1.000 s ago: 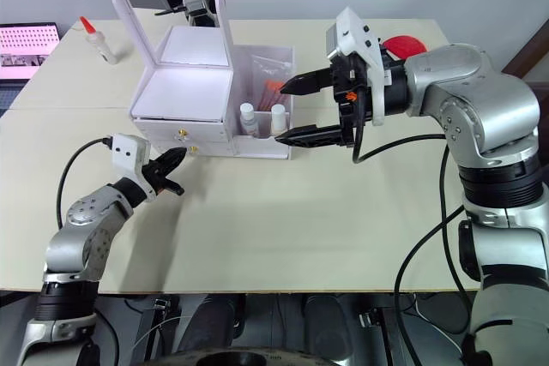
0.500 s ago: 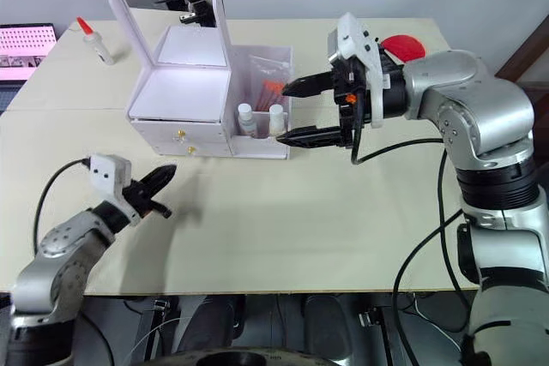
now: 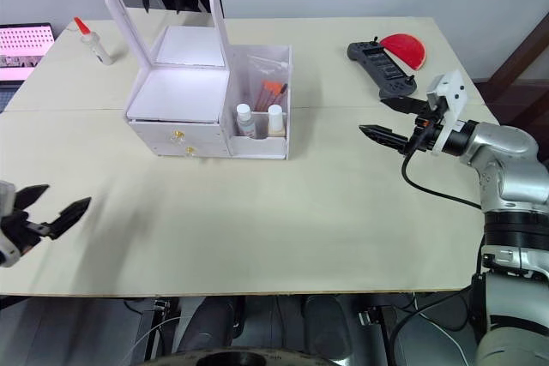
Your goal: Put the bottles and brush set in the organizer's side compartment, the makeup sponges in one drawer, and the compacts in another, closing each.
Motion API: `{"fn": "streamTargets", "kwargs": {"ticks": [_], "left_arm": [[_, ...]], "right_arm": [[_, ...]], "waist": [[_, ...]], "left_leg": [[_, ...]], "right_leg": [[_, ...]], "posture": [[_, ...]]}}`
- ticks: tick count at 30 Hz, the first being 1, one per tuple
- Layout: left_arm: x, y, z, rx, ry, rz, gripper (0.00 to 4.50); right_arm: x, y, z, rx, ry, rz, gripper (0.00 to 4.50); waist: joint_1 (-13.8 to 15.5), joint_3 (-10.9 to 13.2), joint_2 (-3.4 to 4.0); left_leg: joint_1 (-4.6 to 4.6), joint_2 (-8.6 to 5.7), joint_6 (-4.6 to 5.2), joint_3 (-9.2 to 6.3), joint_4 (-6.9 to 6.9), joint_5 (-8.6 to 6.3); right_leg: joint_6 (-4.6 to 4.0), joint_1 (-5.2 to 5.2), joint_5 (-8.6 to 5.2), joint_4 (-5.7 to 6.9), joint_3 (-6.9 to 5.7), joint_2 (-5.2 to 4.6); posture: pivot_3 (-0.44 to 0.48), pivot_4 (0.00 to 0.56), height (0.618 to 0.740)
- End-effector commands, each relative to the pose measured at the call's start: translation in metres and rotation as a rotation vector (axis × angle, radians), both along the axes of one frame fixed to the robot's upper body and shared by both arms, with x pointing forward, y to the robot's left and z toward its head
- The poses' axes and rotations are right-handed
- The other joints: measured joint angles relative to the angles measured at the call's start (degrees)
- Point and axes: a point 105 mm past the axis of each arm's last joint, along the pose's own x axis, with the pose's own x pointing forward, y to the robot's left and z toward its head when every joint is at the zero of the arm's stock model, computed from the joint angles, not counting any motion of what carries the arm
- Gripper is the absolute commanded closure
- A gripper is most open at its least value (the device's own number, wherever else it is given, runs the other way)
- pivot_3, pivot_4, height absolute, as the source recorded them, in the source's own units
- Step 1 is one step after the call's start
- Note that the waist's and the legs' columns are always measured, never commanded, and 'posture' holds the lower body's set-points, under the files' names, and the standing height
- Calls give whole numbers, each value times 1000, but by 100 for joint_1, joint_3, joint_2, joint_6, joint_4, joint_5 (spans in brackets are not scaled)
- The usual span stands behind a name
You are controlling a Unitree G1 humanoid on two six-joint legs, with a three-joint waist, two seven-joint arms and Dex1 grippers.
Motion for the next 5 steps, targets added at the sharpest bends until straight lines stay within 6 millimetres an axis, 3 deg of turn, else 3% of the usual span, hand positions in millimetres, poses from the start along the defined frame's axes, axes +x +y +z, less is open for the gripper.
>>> {"fn": "streamTargets", "kwargs": {"ticks": [1,5], "left_arm": [[-3,11,14,10,-33,12,19],[-2,8,11,-2,-44,-1,19]], "right_arm": [[2,-10,-1,-15,-71,-65,0],[6,-11,-9,-21,-74,-78,0]], "waist": [[-6,0,1],[-38,0,2]], "left_leg": [[2,1,0,0,4,0],[3,3,0,6,8,0]], "right_leg": [[-1,4,1,0,0,0],[-4,7,3,-4,2,-1]], "posture": [[0,150,740],[0,150,740]]}}
